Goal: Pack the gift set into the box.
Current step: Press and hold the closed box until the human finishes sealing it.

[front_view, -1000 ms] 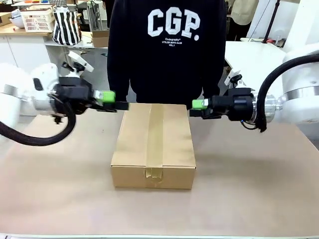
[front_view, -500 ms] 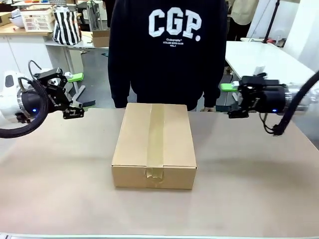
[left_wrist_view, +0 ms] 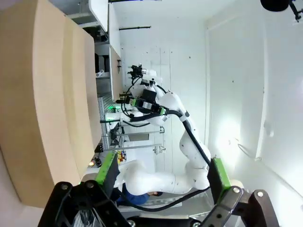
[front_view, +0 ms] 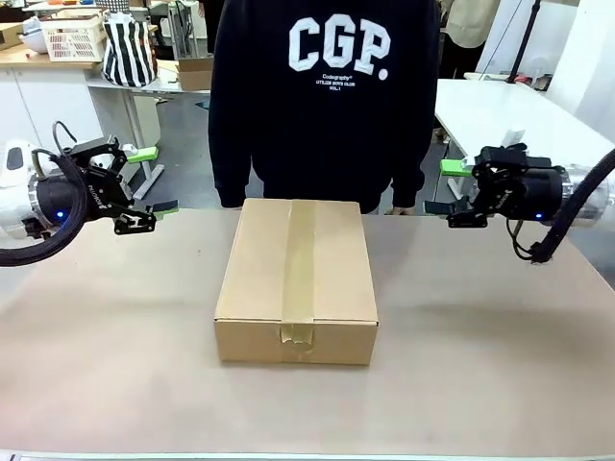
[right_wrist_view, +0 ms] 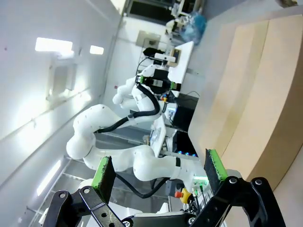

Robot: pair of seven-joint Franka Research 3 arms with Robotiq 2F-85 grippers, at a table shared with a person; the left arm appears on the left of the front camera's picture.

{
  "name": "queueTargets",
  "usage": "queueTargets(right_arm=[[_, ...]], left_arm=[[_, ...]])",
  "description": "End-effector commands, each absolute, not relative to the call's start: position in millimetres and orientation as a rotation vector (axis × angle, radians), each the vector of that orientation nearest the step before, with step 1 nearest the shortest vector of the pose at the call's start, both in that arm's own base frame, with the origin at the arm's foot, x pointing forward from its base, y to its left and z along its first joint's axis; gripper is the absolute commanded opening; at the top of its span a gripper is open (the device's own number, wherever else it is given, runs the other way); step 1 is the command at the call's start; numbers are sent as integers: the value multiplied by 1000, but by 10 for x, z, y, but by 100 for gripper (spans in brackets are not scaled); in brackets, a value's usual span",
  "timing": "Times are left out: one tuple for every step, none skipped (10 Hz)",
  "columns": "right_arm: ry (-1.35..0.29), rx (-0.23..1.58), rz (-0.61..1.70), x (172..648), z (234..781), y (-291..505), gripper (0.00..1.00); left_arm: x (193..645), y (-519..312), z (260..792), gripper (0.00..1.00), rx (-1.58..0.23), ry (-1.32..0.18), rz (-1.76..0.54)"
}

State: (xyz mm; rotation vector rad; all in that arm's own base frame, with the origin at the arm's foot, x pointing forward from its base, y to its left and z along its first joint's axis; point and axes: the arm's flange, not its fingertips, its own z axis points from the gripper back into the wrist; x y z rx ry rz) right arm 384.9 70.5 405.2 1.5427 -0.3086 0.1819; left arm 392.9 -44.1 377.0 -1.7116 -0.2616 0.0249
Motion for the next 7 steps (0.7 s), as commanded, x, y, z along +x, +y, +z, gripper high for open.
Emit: queueTargets(right_arm=[[-307, 1533, 172, 3841, 4117, 722, 100], [-307, 1533, 172, 3841, 4117, 722, 100], [-307, 1533, 172, 3841, 4117, 722, 100], [-307, 1533, 172, 3841, 4117, 722, 100], [-307, 1533, 172, 3841, 4117, 722, 100], [-307, 1533, 172, 3841, 4117, 722, 100], [-307, 1533, 172, 3841, 4117, 722, 100]], left_arm=[[3920, -448, 3779, 100, -1732, -291, 9], [3920, -448, 3779, 100, -1732, -291, 9], [3920, -448, 3779, 100, -1732, -291, 9], [3920, -448, 3779, 100, -1732, -291, 9], [3920, -448, 3779, 100, -1732, -291, 9], [3920, -448, 3779, 100, -1732, -291, 9], [3920, -448, 3779, 100, -1732, -291, 9]])
